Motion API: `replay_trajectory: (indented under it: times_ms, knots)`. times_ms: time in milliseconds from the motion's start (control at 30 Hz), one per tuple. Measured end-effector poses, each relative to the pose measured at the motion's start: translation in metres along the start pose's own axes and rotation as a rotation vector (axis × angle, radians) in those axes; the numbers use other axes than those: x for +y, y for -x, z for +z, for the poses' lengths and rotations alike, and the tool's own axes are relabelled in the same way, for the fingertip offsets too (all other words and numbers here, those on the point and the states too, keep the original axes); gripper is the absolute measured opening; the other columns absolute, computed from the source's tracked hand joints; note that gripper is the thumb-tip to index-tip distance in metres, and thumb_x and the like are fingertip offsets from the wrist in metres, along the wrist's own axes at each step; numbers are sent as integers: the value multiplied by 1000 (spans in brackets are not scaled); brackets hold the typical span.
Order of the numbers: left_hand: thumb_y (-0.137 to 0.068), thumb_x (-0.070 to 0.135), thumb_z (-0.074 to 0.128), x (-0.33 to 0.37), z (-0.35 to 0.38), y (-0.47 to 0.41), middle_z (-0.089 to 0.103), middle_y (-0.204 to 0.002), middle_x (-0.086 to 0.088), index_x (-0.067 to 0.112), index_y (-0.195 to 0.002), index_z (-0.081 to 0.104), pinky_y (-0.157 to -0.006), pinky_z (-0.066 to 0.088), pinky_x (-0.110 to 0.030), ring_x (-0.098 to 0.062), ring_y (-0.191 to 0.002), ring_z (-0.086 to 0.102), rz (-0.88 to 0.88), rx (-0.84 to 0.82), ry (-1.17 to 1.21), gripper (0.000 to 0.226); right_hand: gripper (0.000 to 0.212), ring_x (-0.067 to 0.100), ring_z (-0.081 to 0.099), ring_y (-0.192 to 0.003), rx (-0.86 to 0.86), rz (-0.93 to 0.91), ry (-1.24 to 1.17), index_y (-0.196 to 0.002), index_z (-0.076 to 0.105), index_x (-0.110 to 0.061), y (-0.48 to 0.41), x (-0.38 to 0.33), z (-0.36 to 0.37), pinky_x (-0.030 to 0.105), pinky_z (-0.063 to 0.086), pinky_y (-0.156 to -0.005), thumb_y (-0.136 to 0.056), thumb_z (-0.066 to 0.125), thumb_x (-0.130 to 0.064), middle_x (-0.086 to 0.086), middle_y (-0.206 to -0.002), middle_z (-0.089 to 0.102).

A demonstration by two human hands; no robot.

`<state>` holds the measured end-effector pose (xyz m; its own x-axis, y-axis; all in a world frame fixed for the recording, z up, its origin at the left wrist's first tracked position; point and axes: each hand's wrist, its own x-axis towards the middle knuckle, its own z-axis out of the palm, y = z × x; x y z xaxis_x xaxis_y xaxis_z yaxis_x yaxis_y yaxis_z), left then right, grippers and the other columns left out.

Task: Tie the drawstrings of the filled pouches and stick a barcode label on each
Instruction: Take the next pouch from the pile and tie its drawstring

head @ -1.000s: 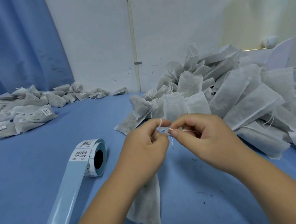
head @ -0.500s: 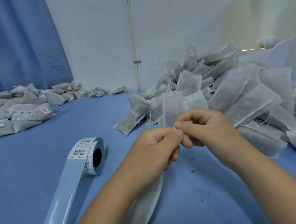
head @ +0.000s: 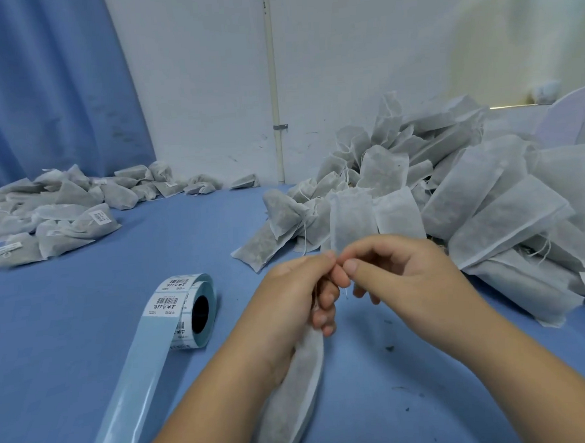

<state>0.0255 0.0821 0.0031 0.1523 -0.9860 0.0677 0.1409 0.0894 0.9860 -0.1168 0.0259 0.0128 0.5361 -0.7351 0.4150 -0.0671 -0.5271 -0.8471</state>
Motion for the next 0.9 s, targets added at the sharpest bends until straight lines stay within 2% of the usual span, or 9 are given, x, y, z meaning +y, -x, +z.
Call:
replay_trajectory:
  times_ms: [233, 400, 500, 567, 667, 767, 900]
  knots:
    - [-100, 26, 49, -1, -4, -1, 40, -53, 2, 18, -59, 59, -46, 35, -24, -13, -43, 32, -12, -107, -8, 44, 23, 7, 63, -64, -80, 69, -83, -74, 75, -12, -2, -1, -6, 19, 49, -55, -89, 61, -2, 0, -72, 72]
    - [-99, 28, 49, 0, -6, 0, 37, -52, 2, 17, -58, 58, -46, 36, -23, -11, -42, 32, -64, -179, -26, 43, 16, 12, 63, -62, -163, 182, -150, -71, 75, -11, -4, 2, -13, 21, 47, -55, -84, 66, -10, 8, -72, 69]
    - [-90, 33, 54, 1, -6, 2, 36, -52, 2, 18, -57, 58, -46, 36, -23, -11, -43, 31, -85, -225, -27, 37, 12, 13, 59, -57, -227, 264, -227, -70, 74, -9, -5, 7, -16, 21, 45, -52, -82, 72, -10, 4, -64, 63]
    - [-85, 35, 56, 2, -6, 3, 37, -53, 2, 17, -58, 58, -46, 35, -23, -11, -42, 31, -109, -271, -15, 33, 9, 12, 54, -52, -288, 303, -293, -69, 73, -8, -5, 8, -15, 20, 43, -49, -75, 68, -14, 4, -61, 59]
    - [-88, 33, 59, 1, -9, 2, 38, -53, 2, 16, -60, 59, -46, 36, -23, -10, -42, 32, -147, -318, -3, 33, 11, 12, 47, -49, -334, 325, -338, -66, 71, -9, -5, 8, -13, 20, 39, -47, -71, 64, -15, 5, -59, 54]
    - [-86, 32, 65, 2, -13, 2, 42, -56, 3, 15, -63, 66, -45, 37, -22, -9, -41, 33, -173, -294, -12, 29, 13, 12, 45, -49, -332, 320, -300, -61, 70, -15, -5, 8, -12, 20, 38, -48, -71, 62, -16, 7, -60, 51]
    - [-70, 34, 73, 3, -14, 0, 47, -60, 5, 13, -68, 74, -44, 35, -20, -6, -40, 33, -206, -197, -14, 21, 13, 13, 45, -48, -293, 331, -267, -57, 66, -19, -5, 10, -13, 21, 37, -47, -68, 60, -16, 2, -55, 50]
